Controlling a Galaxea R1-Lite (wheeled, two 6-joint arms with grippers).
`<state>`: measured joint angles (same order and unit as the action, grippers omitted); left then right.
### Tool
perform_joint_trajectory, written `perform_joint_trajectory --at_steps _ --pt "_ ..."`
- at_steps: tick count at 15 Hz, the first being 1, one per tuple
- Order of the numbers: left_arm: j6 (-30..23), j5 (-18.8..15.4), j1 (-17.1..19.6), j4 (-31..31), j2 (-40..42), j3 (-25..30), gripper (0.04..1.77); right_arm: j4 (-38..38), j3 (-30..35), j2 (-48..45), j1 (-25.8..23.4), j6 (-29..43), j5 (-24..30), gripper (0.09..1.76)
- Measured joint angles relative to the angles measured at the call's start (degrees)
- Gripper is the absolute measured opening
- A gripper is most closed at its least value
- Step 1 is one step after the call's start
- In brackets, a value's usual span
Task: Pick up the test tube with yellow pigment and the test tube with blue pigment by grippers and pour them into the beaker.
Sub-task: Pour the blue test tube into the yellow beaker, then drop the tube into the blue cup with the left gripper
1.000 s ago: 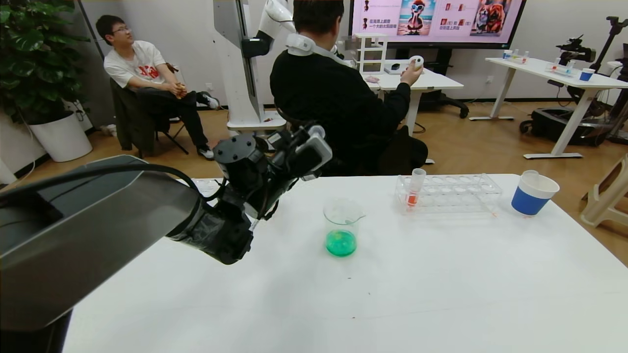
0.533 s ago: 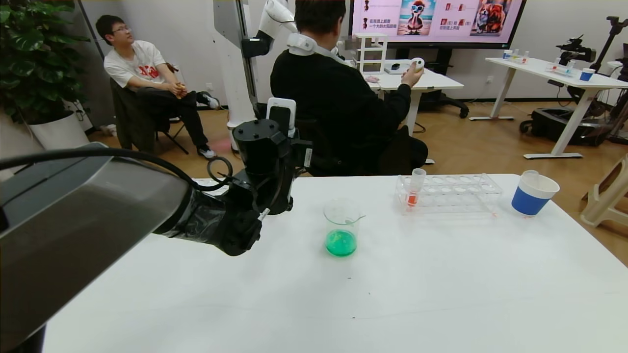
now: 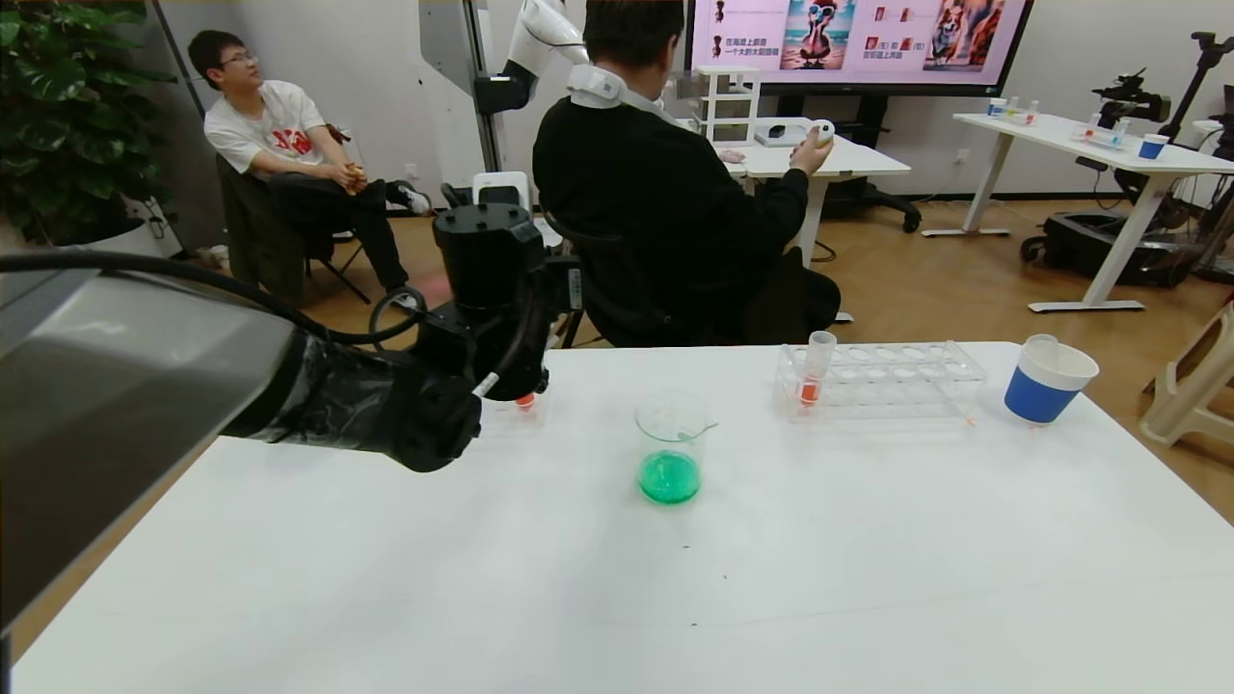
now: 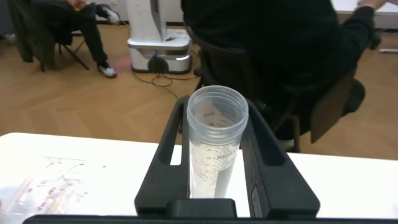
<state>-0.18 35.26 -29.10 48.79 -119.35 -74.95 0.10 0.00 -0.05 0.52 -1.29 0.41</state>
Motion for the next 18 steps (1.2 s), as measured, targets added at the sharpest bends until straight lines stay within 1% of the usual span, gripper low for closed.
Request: perform_joint_trajectory --at_steps 2,4,6,7,9,10,12,13,15,18 --pt "0.0 -2.5 5.8 -0.1 1.3 0.3 0.50 0.0 0.0 0.0 0.0 0.0 0.0 1.74" --pt "0.0 -7.3 13.3 0.0 2.8 2.2 0.50 0.0 0.0 0.0 0.0 0.0 0.0 1.74" --pt "-0.3 -13.0 21.5 0.0 4.1 4.8 0.50 0.0 0.0 0.0 0.0 0.0 0.0 1.74" --pt "-0.4 -15.1 25.5 0.1 4.6 6.1 0.50 0.0 0.0 0.0 0.0 0.0 0.0 1.74" --pt "-0.5 -17.7 31.5 0.5 5.2 9.1 0.50 0.0 0.0 0.0 0.0 0.0 0.0 1.74" --pt "-0.5 -18.7 33.9 2.1 5.2 10.6 0.50 0.0 0.0 0.0 0.0 0.0 0.0 1.74" --pt "-0.5 -19.7 36.8 5.8 4.7 12.3 0.50 0.0 0.0 0.0 0.0 0.0 0.0 1.74" --pt "-0.5 -19.8 37.7 6.4 4.2 12.6 0.50 0.0 0.0 0.0 0.0 0.0 0.0 1.74" --pt "-0.4 -20.0 38.8 6.7 3.0 12.5 0.50 0.0 0.0 0.0 0.0 0.0 0.0 1.74" --pt "-0.3 -20.3 39.0 6.9 1.0 11.1 0.50 0.0 0.0 0.0 0.0 0.0 0.0 1.74"
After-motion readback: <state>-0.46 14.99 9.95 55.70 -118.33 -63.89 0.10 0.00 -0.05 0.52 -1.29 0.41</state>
